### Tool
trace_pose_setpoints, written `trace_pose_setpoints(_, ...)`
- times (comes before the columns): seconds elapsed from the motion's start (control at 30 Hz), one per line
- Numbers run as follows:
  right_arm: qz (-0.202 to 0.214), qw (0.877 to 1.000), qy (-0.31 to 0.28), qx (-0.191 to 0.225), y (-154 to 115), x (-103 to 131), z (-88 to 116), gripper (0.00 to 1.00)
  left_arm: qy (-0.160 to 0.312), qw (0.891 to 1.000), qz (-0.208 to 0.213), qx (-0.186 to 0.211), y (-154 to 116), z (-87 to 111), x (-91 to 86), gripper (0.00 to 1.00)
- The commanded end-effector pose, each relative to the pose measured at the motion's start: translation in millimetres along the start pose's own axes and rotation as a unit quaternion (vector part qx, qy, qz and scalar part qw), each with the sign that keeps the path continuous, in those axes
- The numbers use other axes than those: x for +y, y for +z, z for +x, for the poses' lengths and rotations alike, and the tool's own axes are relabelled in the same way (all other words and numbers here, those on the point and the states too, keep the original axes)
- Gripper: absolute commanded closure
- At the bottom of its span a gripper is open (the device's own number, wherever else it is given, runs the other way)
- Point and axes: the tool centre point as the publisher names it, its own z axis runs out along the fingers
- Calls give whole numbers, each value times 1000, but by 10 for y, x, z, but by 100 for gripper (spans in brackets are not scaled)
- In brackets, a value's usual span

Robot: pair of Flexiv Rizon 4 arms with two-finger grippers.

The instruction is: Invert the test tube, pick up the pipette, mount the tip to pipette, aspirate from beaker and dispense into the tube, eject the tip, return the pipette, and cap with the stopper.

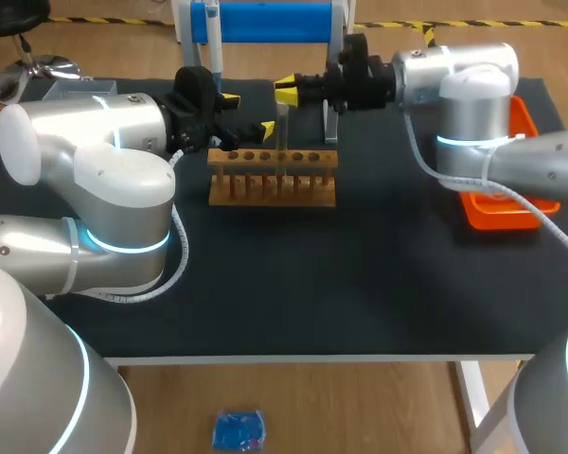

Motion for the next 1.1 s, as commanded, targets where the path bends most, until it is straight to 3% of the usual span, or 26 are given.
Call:
trace_pose_setpoints(0.03,11,1000,-15,-4,-90,145,75,0,0,1000,2,0,15,1,10,0)
trace_pose_setpoints(0.23,57,996,-68,-24,-193,296,83,0,0,1000,2,0,15,1,10,0)
trace_pose_setpoints(0.47,136,982,-126,-46,-347,355,58,0,0,1000,2,0,15,1,10,0)
trace_pose_setpoints(0.7,206,963,-158,-73,-622,242,4,0,0,1000,2,0,15,1,10,0)
trace_pose_setpoints(1.1,234,960,-130,-83,-902,-154,-2,0,0,1000,2,0,15,1,10,0)
